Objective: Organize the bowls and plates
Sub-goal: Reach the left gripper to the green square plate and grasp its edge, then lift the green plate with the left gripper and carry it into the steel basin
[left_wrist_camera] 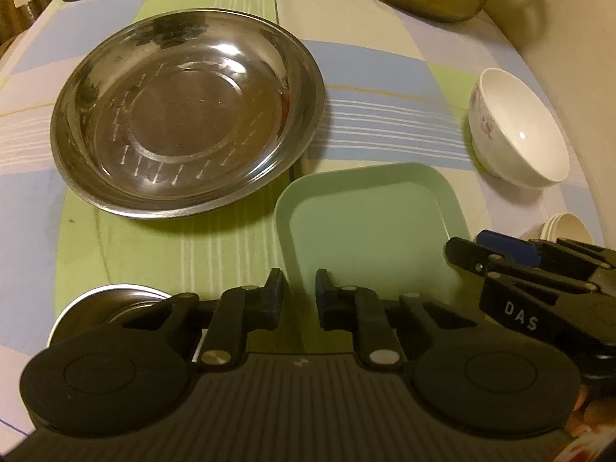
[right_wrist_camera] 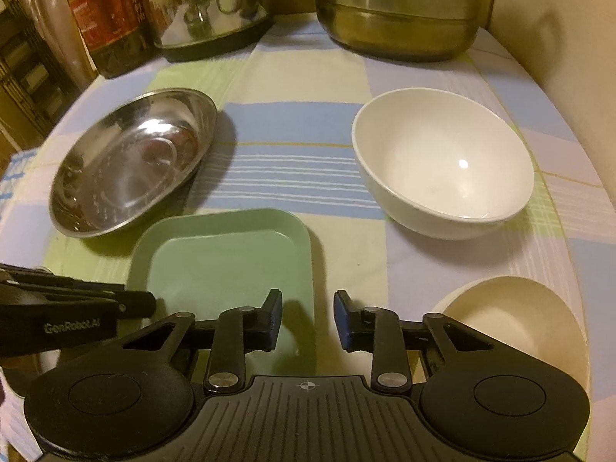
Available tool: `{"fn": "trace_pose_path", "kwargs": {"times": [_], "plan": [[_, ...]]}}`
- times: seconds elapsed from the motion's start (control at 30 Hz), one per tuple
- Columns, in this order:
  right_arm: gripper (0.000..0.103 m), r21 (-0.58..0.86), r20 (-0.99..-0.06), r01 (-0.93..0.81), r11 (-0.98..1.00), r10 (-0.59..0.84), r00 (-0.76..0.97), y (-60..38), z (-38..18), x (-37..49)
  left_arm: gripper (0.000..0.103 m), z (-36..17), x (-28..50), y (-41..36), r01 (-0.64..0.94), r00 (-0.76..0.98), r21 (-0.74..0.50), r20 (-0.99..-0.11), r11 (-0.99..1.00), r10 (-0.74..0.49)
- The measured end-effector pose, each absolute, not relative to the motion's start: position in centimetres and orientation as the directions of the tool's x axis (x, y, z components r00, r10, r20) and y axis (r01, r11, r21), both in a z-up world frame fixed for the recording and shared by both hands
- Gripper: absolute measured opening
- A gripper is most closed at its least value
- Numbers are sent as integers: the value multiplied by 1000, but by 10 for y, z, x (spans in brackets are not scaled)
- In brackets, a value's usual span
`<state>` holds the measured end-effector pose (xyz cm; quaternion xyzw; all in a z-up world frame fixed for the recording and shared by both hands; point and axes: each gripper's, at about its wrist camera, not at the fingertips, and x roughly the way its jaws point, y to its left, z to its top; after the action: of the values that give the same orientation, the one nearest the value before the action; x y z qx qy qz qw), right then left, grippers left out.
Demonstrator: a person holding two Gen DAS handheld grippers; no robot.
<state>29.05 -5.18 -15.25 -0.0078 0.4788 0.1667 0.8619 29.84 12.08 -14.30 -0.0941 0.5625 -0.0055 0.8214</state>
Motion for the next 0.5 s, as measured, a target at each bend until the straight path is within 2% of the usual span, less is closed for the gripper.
{"fn": "trace_pose_path", "kwargs": {"times": [0.17, 0.3, 0.4, 0.5], "plan": [[24, 83, -835, -319, 944, 241, 494, -44, -157, 291, 13, -144, 297, 122, -83, 379, -170, -917, 982, -126], [17, 99, -837, -308, 946, 247, 488, -45, -157, 293, 10, -144, 296, 125, -83, 383, -183, -913, 980, -138], [7, 107, -836, -312, 944, 255, 485, -47, -156, 294, 10, -144, 296, 126, -77, 384, -186, -912, 980, -143], [7, 101, -836, -325, 940, 257, 484, -47, -155, 293, 10, -144, 295, 126, -69, 386, -189, -910, 979, -149]]}}
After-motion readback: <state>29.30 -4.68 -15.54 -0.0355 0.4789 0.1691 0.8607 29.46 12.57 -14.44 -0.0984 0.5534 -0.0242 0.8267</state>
